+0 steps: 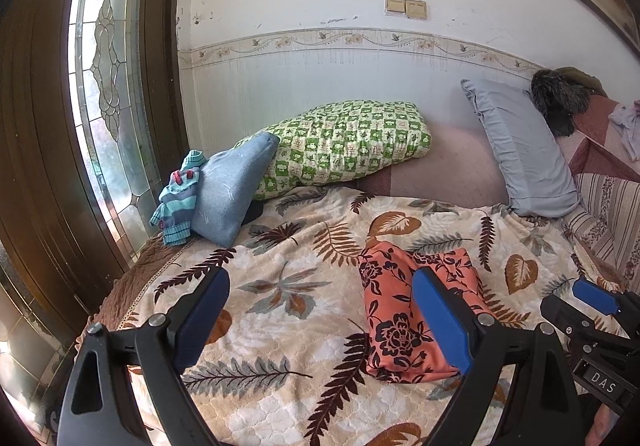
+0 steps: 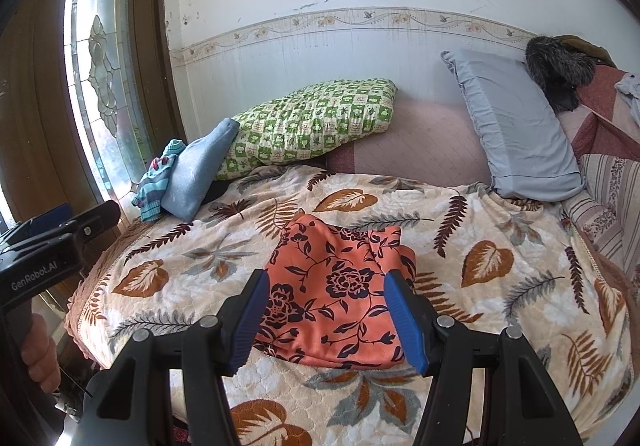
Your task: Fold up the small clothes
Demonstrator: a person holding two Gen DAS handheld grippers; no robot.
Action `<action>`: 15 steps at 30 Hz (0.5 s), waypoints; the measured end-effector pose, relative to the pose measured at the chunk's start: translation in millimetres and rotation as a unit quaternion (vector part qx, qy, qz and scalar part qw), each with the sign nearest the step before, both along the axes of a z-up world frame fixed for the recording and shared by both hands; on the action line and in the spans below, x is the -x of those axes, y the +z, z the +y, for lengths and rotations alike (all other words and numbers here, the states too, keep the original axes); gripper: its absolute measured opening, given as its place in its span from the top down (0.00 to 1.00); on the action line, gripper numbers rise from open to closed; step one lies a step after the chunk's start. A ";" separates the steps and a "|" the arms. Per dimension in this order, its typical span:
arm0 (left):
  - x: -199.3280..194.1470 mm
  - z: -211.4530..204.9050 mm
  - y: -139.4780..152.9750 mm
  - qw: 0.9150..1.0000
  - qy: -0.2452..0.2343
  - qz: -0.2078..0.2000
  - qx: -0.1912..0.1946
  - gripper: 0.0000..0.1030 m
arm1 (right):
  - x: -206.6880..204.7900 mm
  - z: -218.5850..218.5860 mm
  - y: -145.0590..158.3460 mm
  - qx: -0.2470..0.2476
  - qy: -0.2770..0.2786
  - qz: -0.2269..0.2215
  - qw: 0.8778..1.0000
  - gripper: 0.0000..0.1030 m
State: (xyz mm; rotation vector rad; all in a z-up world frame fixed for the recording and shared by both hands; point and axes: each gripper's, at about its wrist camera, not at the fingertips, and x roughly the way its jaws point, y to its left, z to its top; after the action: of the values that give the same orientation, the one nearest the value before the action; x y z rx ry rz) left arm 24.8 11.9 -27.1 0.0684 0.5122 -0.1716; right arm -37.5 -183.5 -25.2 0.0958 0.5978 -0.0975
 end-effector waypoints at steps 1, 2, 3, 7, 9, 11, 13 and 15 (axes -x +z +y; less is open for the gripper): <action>-0.1 -0.2 0.5 1.000 0.000 0.001 0.002 0.10 | 0.0 -0.2 0.4 0.000 0.001 -0.001 1.000 0.39; -0.6 -0.6 1.1 1.000 -0.001 0.001 0.003 0.10 | -0.1 -0.1 0.7 0.000 0.002 -0.001 1.000 0.39; -1.0 -0.9 1.4 1.000 0.000 0.001 0.002 0.10 | -0.3 0.9 1.1 0.000 0.004 -0.002 1.000 0.39; -5.4 -0.7 1.2 1.000 0.003 0.006 0.004 0.10 | -3.9 5.5 0.3 0.000 0.010 0.000 1.000 0.39; -8.1 -0.5 0.0 1.000 0.003 0.009 0.005 0.10 | -6.5 6.6 -1.0 -0.004 0.012 0.002 1.000 0.39; -10.6 -1.1 -1.7 1.000 0.006 0.011 0.002 0.10 | -9.7 6.6 -2.3 -0.008 0.014 0.004 1.000 0.39; -12.8 -1.3 -3.2 1.000 0.012 0.009 -0.002 0.10 | -12.1 6.4 -4.2 -0.011 0.014 0.003 1.000 0.39; -15.5 -1.4 -5.0 1.000 0.016 0.006 -0.005 0.10 | -15.0 6.2 -7.3 -0.014 0.015 0.005 1.000 0.39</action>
State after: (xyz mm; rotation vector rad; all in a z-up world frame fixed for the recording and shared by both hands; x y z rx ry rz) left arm 40.2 10.4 -32.1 0.0680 0.5266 -0.1390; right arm -22.5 -177.3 -32.5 0.1132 0.6104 -0.0605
